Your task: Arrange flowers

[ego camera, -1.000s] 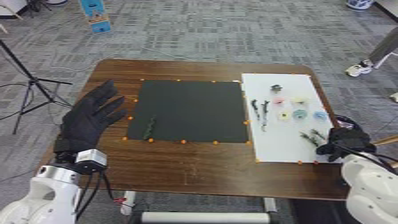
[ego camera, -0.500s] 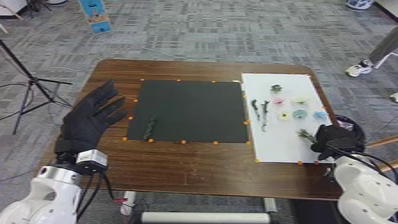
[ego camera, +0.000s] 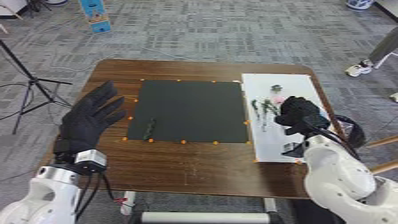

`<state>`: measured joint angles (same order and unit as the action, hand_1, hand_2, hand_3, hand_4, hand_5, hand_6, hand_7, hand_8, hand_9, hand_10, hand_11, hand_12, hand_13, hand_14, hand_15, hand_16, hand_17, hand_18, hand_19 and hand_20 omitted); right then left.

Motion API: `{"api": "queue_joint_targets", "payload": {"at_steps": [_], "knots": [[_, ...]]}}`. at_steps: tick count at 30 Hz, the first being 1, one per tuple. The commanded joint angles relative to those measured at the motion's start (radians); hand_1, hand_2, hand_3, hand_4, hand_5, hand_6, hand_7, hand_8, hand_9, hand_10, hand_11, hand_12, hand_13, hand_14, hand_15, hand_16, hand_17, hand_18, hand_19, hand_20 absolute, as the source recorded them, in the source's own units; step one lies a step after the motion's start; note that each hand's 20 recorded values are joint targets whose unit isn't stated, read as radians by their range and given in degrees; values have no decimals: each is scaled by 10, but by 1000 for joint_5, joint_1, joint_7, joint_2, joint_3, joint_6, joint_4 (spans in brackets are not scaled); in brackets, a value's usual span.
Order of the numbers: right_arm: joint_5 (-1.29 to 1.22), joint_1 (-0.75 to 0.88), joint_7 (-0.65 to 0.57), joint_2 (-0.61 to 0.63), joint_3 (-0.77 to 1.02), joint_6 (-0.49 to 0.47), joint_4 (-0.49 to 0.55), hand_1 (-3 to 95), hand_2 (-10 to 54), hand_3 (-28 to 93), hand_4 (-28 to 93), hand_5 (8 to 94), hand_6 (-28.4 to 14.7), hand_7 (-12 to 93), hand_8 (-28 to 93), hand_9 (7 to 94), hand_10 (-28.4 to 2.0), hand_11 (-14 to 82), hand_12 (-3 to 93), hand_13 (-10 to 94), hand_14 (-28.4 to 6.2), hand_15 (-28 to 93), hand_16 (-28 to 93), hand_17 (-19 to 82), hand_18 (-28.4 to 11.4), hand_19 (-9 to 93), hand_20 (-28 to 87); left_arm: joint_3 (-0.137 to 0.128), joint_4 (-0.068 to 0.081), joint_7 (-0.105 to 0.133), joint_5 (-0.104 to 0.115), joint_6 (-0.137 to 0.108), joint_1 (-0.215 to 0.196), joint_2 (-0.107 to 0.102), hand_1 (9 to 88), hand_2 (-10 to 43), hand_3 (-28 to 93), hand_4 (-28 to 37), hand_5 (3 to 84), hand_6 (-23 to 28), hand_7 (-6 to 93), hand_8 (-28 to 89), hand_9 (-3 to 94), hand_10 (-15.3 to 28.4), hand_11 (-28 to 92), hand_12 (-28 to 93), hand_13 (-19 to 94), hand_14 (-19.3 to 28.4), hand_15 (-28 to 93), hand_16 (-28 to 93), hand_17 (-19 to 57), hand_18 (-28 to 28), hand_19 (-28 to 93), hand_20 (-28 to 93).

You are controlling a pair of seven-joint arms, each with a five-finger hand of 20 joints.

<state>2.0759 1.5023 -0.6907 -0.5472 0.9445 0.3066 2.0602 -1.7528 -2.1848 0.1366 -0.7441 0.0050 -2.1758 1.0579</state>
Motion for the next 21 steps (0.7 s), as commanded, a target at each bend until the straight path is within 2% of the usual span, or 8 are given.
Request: {"api": "queue_joint_targets", "payload": {"at_steps": [1,6,8,9,11,12,17,21], "knots": [[-19,-215,30,-204,-181,-66,-77,393,-95,819,-118,761,23,554,251,848,-72,691,623,809,-85,853,463,402,-219,882,382,-24,-15,8,2,-11,-22,6,243,-95,702,-283,272,31,185,-95,213,106,169,160,199,139,160,47,-106,242,418,78],[-32,-356,6,-319,-341,-101,-218,405,-95,812,-142,771,21,533,232,850,-72,680,612,812,-80,848,458,404,-219,886,374,-34,-14,7,5,-16,-17,-7,242,-95,703,-283,273,30,186,-95,214,107,170,161,200,138,159,47,-106,242,418,78],[-45,-404,-2,-359,-397,-98,-276,412,-95,807,-153,774,23,523,225,853,-72,675,602,814,-79,846,453,405,-219,887,371,-37,-3,1,3,-11,-5,-28,243,-95,702,-283,275,30,185,-95,217,108,169,160,202,138,158,47,-104,242,417,78],[-54,-414,-8,-382,-400,-135,-295,413,-95,807,-155,775,23,521,221,855,-72,671,596,815,-79,844,451,406,-219,888,369,-41,-2,-9,-3,-18,-3,-40,243,-95,702,-283,276,30,186,-95,218,107,170,160,203,138,158,47,-103,242,417,78],[-57,-447,-16,-417,-443,-141,-338,416,-95,805,-160,779,24,516,214,858,-73,663,588,817,-78,841,449,408,-221,889,367,-50,1,-16,8,-8,3,-59,242,-95,702,-283,276,30,186,-95,219,107,169,159,203,139,158,47,-103,242,417,78],[-61,-461,-18,-431,-458,-148,-355,417,-95,806,-161,782,24,511,210,858,-72,661,584,818,-78,838,447,409,-221,889,366,-51,1,-14,6,-7,6,-68,242,-95,702,-283,276,30,186,-96,219,107,169,159,203,139,158,47,-103,243,417,78],[-73,-500,-42,-502,-497,-173,-423,419,-95,805,-165,795,25,490,207,864,-72,655,572,826,-76,829,442,414,-223,893,360,-32,16,-21,5,4,45,-98,241,-95,703,-283,277,30,184,-95,219,106,169,159,204,138,158,46,-103,243,417,78],[-72,-513,-53,-539,-515,-202,-436,417,-94,806,-166,802,26,479,206,867,-71,650,567,831,-76,824,441,417,-223,895,357,-15,24,-27,3,10,65,-111,241,-95,702,-283,277,30,184,-95,219,107,168,158,204,138,159,46,-103,243,417,78]]}}
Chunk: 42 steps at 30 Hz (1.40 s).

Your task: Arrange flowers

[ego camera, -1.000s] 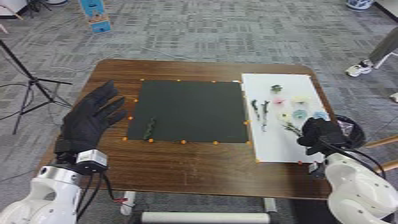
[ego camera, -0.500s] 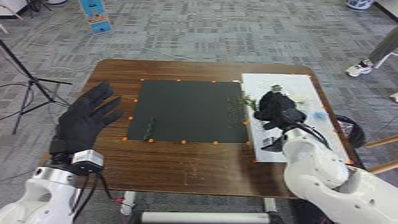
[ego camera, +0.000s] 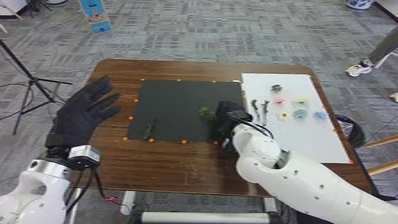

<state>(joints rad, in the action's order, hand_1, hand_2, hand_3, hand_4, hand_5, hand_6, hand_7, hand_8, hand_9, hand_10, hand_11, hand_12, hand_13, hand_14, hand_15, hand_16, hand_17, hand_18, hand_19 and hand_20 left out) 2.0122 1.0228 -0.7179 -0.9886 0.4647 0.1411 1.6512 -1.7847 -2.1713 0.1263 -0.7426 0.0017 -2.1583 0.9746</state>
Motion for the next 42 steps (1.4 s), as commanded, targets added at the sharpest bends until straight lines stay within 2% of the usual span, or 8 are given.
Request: {"api": "queue_joint_targets", "payload": {"at_steps": [1,14,21,27,32,37,39,42], "knots": [[-8,-40,-28,-103,-42,-42,-27,415,-91,808,-165,804,26,476,206,869,-71,648,566,832,-76,823,441,417,-223,895,356,22,13,-17,0,12,53,-30,241,-95,701,-283,277,30,184,-95,219,107,168,158,204,138,158,46,-103,243,418,78],[-30,-48,-16,-207,-26,-125,-104,366,-13,822,-160,838,21,418,203,885,-74,634,557,843,-83,815,441,421,-227,903,342,71,31,-9,-2,21,108,-54,241,-95,702,-283,277,30,185,-95,219,107,168,158,203,139,159,46,-104,243,418,77],[-33,-62,-22,-219,-33,-110,-105,363,12,818,-164,838,19,410,195,885,-74,633,558,843,-83,813,443,419,-228,904,338,111,53,-9,-1,42,185,-80,241,-95,703,-283,277,30,185,-95,219,107,168,158,203,139,158,46,-104,243,418,77],[-28,-53,-29,-230,-32,-108,-98,362,17,815,-161,839,18,406,189,885,-75,632,558,843,-83,813,443,419,-228,905,335,145,62,-10,-2,48,222,-80,242,-95,702,-283,277,30,184,-95,218,107,168,159,203,140,157,46,-104,243,418,77],[-30,-52,-51,-238,-41,-86,-106,359,19,817,-157,839,18,406,186,886,-74,631,557,845,-81,813,441,420,-228,907,333,196,83,-8,-7,56,280,-63,243,-95,701,-283,277,30,184,-95,218,107,166,158,203,139,158,47,-104,243,418,76],[-25,-45,-71,-249,-33,-93,-126,351,9,816,-149,843,20,404,179,889,-71,632,556,849,-76,813,439,427,-227,910,330,219,92,-7,-3,68,305,-58,242,-95,701,-283,278,31,183,-95,219,107,167,160,203,140,159,47,-104,243,418,76],[-28,-39,-68,-246,-24,-106,-123,293,-7,820,-173,852,19,444,-35,893,-67,629,562,854,-72,810,439,432,-226,917,315,220,93,-7,-5,71,306,-54,242,-95,702,-283,278,31,184,-95,218,107,168,159,203,139,158,46,-104,243,419,76],[-26,-35,-59,-242,-18,-126,-117,248,-31,803,-183,852,18,452,-84,889,-67,627,565,854,-69,807,440,432,-227,918,313,217,90,-4,-5,68,299,-54,242,-95,702,-283,278,30,184,-95,218,106,168,159,203,139,158,46,-104,243,419,77]]}}
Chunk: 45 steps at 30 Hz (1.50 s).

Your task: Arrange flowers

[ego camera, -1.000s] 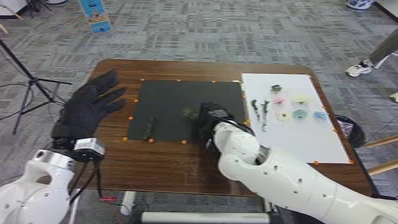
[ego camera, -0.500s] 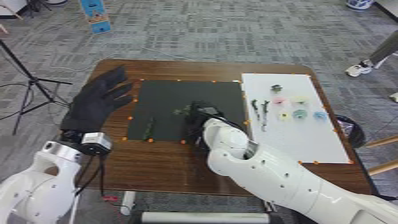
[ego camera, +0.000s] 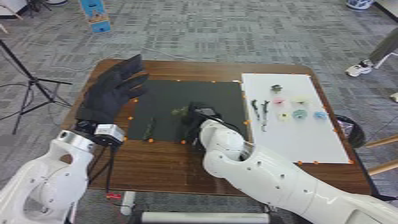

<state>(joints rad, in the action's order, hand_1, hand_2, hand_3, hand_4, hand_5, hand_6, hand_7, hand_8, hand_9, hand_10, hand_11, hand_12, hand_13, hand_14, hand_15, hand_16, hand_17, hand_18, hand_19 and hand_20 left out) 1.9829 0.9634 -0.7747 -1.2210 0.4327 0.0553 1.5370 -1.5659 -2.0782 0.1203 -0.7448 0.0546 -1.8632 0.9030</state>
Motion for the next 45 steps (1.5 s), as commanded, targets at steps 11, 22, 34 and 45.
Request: {"api": "queue_joint_targets", "payload": {"at_steps": [11,22,34,45], "knots": [[-13,57,5,-2,73,-141,47,176,-34,757,-209,853,14,449,-87,888,-69,625,564,854,-69,804,443,432,-229,917,313,-4,-2,-2,-1,22,1,26,242,-95,701,-283,278,30,185,-95,218,106,168,159,203,139,160,46,-104,243,419,76],[-212,150,100,87,243,-43,204,108,30,708,-233,826,-11,384,-87,888,-72,617,571,854,-72,802,448,429,-237,923,312,-34,-20,5,-1,8,-42,32,242,-95,701,-283,277,30,185,-95,218,107,167,159,203,139,160,46,-104,243,418,75],[-140,291,197,300,326,128,340,167,20,731,-210,681,-36,308,-88,747,-124,612,538,706,-128,803,427,299,-233,844,353,-50,-28,-12,-10,15,-65,51,242,-95,702,-283,277,30,185,-95,218,107,166,159,203,139,160,46,-104,243,419,76],[142,550,-24,628,622,123,395,223,-84,783,-244,479,-67,303,-106,493,-162,565,471,528,-161,800,398,233,-236,795,418,-171,-87,-9,-12,-25,-236,80,244,-95,702,-283,278,30,186,-95,219,107,170,159,203,138,161,46,-104,242,418,76]]}}
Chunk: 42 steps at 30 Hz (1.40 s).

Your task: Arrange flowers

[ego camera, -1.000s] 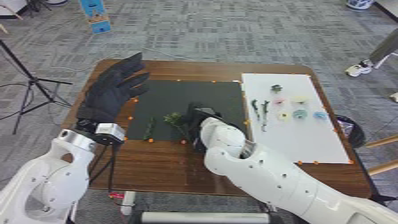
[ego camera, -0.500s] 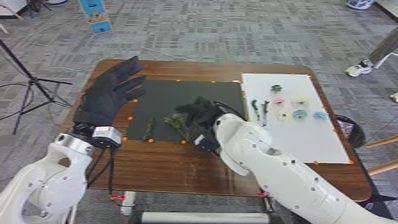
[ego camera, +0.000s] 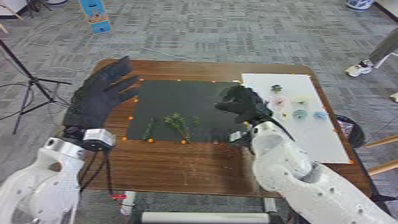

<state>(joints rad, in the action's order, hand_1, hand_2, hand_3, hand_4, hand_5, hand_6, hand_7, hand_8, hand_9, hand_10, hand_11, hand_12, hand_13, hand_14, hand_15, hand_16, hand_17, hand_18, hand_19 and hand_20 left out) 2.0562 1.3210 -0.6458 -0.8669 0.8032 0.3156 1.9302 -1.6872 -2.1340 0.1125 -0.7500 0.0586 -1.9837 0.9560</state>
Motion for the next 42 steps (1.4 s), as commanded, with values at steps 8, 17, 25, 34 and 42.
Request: {"api": "queue_joint_targets", "payload": {"at_steps": [8,17,25,34,42], "knots": [[38,186,-132,274,207,-175,-33,196,-95,765,-276,526,-58,332,-98,542,-157,597,487,560,-155,808,386,245,-235,795,435,-83,-54,1,-3,-50,-188,61,244,-95,702,-283,278,30,185,-95,218,107,170,158,204,138,160,46,-103,241,418,77],[67,138,-142,264,161,-131,1,176,-95,751,-282,573,-56,373,-102,594,-155,595,507,587,-142,805,405,273,-235,811,439,-68,-43,-17,0,-37,-169,57,243,-95,702,-283,278,30,185,-95,218,107,171,158,203,139,161,46,-104,241,418,77],[44,30,-141,244,59,-160,-64,165,-95,742,-283,613,-52,401,-108,636,-153,588,520,625,-135,803,423,293,-235,828,438,-76,-52,-8,3,-48,-189,66,242,-95,702,-283,278,30,187,-96,217,107,171,158,203,138,163,46,-104,241,418,77],[10,-124,-140,241,-139,-230,-183,167,-95,743,-283,633,-46,411,-109,655,-145,587,527,647,-130,798,431,304,-236,835,434,-73,-47,-8,3,-47,-185,68,242,-95,704,-283,279,31,186,-96,217,107,171,158,203,139,162,45,-104,242,419,77],[70,-159,-140,235,-181,-230,-162,165,-95,746,-283,638,-44,414,-110,663,-143,587,528,653,-128,798,434,310,-236,841,430,-70,-47,-11,5,-49,-190,69,241,-95,704,-283,279,31,186,-96,218,107,169,158,203,139,162,46,-105,242,419,77]]}}
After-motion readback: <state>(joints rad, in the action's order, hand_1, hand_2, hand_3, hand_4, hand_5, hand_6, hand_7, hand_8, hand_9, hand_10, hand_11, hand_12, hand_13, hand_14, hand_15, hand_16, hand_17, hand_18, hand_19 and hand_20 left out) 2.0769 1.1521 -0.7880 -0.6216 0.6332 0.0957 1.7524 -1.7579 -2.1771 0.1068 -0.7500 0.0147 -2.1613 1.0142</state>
